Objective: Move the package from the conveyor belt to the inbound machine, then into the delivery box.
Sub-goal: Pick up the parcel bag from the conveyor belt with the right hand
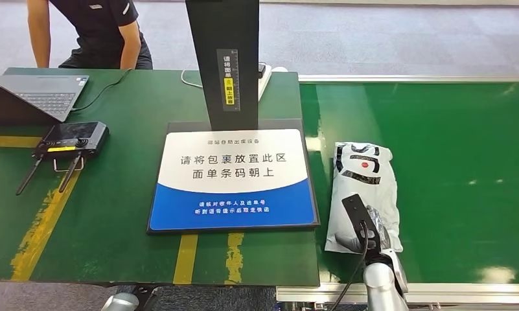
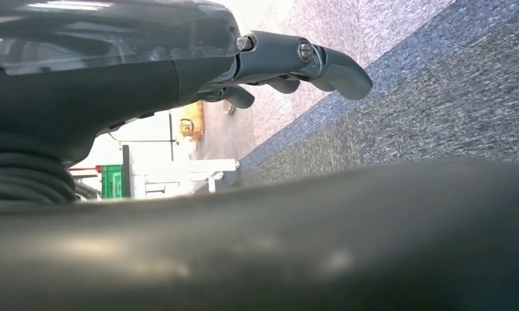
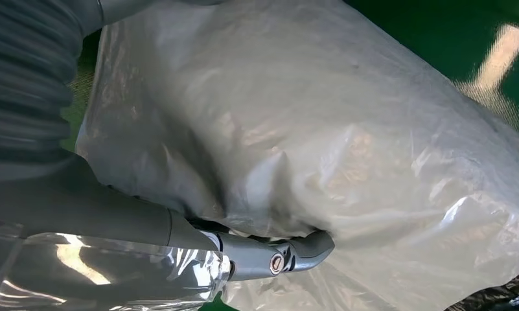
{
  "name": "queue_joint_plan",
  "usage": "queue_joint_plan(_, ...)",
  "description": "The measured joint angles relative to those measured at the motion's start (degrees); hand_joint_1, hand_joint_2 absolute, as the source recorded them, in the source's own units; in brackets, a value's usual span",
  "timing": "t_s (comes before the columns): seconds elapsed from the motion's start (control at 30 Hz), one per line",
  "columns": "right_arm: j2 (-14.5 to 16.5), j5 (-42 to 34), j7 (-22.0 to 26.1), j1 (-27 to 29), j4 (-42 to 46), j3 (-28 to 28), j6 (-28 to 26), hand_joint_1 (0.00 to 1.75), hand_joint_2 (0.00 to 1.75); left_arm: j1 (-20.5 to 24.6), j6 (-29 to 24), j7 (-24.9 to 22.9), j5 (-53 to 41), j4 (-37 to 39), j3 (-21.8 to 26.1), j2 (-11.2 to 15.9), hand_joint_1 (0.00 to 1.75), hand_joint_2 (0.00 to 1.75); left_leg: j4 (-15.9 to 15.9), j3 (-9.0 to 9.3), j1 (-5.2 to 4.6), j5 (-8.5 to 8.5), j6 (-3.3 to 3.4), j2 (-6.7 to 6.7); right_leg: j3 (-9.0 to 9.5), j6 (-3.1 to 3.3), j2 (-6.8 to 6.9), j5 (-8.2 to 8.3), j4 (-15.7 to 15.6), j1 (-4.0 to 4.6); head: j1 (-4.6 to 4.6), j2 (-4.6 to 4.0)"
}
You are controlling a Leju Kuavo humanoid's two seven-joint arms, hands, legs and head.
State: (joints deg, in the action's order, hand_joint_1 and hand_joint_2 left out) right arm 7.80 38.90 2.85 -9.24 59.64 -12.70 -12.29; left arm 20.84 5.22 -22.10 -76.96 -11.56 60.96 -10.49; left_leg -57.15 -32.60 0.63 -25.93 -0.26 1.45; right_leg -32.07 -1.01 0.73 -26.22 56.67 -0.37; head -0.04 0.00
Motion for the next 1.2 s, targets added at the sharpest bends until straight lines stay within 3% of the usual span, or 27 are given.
queue_joint_plan(1.2, 0.9, -6.4, 5.3, 0.4, 1.6, -1.0, -1.8, 1.75, 1.75, 0.0, 0.0, 0.0, 0.1, 0.0, 0.0, 0.0, 0.0, 0.0, 0.0, -0.08, 0.0, 0.0, 0.0, 0.0, -0.09, 0.0, 0.0, 0.0, 0.0, 0.0, -0.02, 0.0)
